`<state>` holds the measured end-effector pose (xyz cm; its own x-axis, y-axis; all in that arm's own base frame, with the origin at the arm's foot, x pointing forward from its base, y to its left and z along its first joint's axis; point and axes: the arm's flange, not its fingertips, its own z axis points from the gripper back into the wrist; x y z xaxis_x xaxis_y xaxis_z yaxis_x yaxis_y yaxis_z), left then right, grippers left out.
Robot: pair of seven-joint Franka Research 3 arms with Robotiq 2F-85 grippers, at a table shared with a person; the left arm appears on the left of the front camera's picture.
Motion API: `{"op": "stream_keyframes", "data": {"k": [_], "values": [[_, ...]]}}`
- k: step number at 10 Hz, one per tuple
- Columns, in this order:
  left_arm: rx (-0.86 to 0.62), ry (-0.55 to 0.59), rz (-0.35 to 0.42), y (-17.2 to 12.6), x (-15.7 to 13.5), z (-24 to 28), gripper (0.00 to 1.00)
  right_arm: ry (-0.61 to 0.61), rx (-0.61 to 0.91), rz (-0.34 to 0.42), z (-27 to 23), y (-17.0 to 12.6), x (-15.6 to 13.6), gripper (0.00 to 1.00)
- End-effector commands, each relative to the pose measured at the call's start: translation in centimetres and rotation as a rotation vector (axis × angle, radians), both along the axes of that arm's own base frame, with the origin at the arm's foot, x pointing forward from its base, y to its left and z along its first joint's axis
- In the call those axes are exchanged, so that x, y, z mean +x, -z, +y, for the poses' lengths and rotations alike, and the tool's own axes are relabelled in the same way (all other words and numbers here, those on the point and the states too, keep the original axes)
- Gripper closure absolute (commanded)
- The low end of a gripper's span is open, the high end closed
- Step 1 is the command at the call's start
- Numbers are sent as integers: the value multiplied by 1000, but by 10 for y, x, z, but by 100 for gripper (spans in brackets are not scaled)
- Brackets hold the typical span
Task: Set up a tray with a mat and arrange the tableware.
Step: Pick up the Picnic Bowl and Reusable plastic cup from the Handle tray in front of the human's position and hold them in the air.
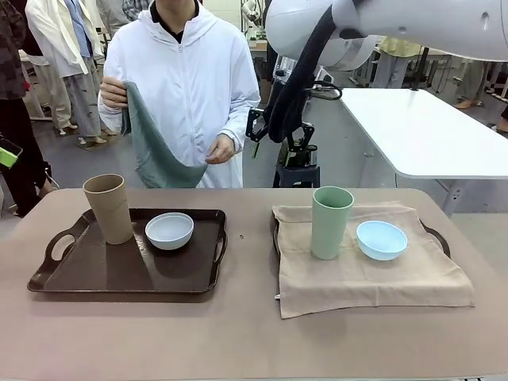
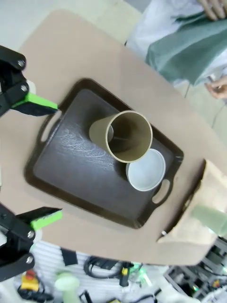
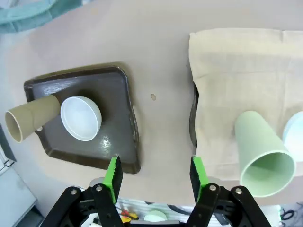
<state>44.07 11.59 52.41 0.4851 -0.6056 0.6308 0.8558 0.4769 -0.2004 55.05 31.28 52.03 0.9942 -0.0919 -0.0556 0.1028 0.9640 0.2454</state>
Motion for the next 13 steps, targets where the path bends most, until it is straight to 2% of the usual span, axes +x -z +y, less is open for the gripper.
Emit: {"op": "stream_keyframes", "data": {"k": [1,5,6,7,10,13], "values": [[13,-17,-13,-3,-1,-6,0,23,-31,-20,6,0,-10,25],[8,2,-8,-2,1,-4,0,-1,-10,-7,8,-3,-6,25],[85,62,-148,-4,12,-18,0,-13,-81,4,19,17,0,25],[110,100,-211,5,23,-24,0,-53,-97,30,30,34,4,25],[131,218,-281,31,44,-14,0,-129,-93,65,71,67,12,25],[105,371,-194,52,62,-3,0,-162,-75,65,111,89,14,25]]}}
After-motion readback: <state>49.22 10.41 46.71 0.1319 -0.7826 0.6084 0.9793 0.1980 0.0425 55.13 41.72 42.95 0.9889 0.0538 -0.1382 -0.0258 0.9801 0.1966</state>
